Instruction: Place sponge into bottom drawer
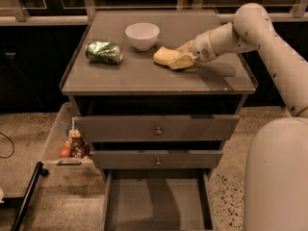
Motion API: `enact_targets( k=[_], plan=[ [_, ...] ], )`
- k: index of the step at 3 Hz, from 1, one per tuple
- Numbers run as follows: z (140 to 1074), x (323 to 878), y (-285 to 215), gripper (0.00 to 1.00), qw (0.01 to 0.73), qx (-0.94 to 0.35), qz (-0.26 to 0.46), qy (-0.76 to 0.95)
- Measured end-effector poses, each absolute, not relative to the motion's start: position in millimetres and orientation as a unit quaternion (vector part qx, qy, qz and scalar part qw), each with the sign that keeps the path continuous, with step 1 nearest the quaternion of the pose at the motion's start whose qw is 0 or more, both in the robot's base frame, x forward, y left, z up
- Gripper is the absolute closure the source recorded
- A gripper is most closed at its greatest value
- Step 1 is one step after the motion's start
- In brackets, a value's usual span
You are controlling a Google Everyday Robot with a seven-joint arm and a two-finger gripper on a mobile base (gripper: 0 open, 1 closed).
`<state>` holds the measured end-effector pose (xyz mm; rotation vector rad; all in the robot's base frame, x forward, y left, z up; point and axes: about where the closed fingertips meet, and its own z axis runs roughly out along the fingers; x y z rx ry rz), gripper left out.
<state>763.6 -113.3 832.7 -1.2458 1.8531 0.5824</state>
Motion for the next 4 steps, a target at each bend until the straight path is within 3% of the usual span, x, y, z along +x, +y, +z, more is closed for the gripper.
enact_targets(
  k=[1,4],
  plan=[
    [855.1,744.2,-125.1,1.0,0.435,-0.496,0.216,0.72],
    [846.4,598.0,-143.4,1.0,0.478,-0.519,0.179,0.686]
  ],
)
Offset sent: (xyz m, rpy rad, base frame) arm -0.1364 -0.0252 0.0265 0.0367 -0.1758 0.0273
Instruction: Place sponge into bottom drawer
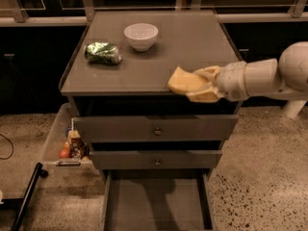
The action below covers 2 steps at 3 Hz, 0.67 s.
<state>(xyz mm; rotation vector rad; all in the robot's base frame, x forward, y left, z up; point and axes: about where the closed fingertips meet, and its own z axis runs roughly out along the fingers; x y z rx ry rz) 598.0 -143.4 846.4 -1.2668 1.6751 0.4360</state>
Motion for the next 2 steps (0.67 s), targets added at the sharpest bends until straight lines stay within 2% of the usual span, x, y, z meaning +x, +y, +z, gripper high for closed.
enact_targets(
  k=[2],
  plan=[
    [791.5,512.5,-168.3,1.0,0.471,-0.534,0.153,0.685]
  ],
)
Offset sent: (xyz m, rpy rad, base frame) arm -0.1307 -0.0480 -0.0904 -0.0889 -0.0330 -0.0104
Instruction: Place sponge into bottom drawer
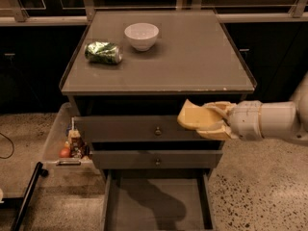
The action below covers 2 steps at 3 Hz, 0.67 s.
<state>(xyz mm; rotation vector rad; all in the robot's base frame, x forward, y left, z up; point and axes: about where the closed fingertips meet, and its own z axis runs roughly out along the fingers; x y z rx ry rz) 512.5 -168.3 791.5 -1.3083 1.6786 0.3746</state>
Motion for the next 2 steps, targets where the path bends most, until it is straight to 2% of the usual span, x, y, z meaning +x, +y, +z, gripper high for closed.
enact_targets(
  k=[1,2],
  plan=[
    [745.9,500.6,-175.3,1.0,0.454,-0.523,0.17,0.701],
    [744.5,500.2,-174.5,1.0,0.454,-0.523,0.171,0.701]
  ],
)
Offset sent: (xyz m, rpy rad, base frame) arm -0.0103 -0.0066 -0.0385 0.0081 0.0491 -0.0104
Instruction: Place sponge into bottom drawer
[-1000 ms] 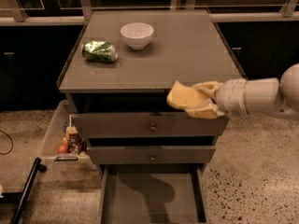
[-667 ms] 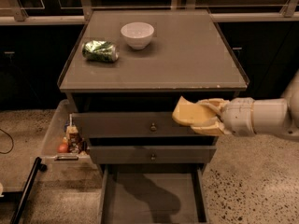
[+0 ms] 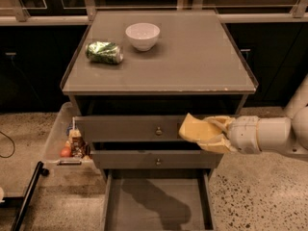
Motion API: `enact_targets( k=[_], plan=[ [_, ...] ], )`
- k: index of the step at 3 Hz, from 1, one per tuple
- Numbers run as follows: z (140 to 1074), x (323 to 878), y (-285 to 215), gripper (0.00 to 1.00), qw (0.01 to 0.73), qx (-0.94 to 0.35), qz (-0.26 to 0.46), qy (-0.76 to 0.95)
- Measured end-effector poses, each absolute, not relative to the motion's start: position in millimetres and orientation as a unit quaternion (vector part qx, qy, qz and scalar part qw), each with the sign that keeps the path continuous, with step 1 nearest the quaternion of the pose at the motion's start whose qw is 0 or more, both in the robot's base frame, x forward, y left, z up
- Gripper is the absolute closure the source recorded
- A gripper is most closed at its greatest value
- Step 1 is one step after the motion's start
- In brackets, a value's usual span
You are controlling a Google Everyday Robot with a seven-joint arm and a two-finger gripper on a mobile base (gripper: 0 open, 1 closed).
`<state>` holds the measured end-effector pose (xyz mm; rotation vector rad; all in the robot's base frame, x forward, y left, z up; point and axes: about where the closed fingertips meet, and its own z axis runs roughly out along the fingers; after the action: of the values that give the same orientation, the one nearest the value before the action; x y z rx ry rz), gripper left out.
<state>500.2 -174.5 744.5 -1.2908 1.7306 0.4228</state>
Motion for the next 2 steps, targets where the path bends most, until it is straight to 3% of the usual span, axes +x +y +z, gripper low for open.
enact_targets(
  k=[2],
  plan=[
    [698.7,505.7,-149.7,1.0,0.452,-0.535,0.175,0.692]
  ],
)
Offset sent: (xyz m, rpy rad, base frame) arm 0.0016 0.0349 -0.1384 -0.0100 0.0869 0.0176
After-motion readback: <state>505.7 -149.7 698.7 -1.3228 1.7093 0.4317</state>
